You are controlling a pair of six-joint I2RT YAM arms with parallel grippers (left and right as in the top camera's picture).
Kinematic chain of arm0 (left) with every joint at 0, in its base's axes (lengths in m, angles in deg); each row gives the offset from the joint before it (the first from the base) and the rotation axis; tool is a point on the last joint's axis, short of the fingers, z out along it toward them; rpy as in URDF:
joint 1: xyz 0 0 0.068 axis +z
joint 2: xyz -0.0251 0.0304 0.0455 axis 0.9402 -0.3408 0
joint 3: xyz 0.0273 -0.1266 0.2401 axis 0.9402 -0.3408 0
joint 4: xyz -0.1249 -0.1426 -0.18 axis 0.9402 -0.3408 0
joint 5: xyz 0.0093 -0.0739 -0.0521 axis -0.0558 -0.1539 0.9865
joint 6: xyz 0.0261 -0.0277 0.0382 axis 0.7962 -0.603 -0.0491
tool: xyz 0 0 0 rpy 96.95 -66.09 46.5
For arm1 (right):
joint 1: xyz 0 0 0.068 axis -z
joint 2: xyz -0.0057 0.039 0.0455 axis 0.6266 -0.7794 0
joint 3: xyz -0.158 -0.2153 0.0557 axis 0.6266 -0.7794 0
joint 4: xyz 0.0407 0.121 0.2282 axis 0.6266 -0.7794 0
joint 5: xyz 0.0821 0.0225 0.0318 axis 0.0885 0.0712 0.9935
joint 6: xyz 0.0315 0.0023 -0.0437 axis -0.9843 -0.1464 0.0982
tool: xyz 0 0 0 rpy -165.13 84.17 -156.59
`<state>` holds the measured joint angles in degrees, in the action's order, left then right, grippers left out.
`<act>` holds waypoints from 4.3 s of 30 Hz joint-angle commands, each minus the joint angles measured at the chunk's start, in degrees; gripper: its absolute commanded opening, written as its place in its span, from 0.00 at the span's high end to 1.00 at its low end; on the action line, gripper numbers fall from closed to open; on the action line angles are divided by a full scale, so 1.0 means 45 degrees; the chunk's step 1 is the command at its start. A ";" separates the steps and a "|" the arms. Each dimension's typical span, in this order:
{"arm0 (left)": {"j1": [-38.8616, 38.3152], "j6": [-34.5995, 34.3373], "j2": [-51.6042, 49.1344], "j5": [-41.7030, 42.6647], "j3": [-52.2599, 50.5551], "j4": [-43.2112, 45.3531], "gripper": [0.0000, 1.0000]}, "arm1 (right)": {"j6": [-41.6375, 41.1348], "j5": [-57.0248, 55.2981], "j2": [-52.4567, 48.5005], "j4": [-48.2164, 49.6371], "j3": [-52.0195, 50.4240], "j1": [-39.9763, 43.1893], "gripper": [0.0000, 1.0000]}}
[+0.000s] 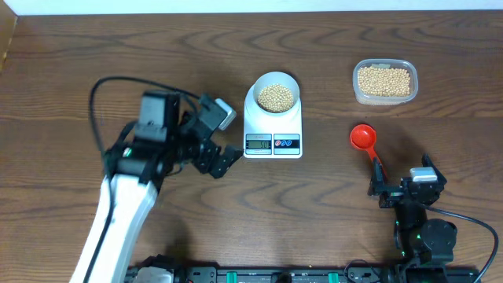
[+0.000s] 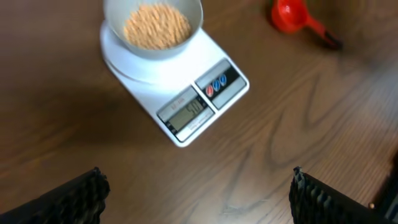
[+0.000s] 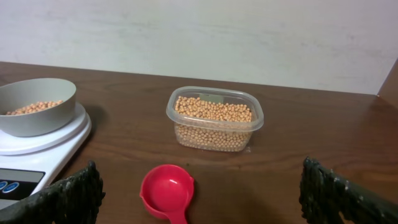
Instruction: Scoop item into bowl and weigh 50g on scale
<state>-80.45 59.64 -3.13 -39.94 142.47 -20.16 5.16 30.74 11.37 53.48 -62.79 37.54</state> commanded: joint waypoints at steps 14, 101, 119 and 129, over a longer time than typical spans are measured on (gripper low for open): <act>0.0049 -0.2861 0.5178 -0.2288 0.0058 -0.1982 0.05 | 0.0117 -0.0083 0.0121 -0.0049 -0.0024 -0.0073 0.01; 0.3274 -0.8689 1.5227 -0.4682 -1.3216 0.9394 0.05 | 0.0117 -0.0087 0.0121 -0.0049 -0.0019 -0.0073 0.01; 0.3249 -0.6946 1.5227 -0.6484 -1.3216 0.8544 0.05 | 0.0117 -0.0087 0.0121 -0.0049 -0.0024 -0.0073 0.01; 0.2807 -0.4920 1.5227 -0.6110 -1.3216 0.8553 0.05 | 0.0121 -0.0083 0.0121 -0.0049 -0.0024 -0.0073 0.01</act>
<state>-67.44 34.37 64.87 -67.81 83.98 20.51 5.19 30.58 11.50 53.48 -62.79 37.54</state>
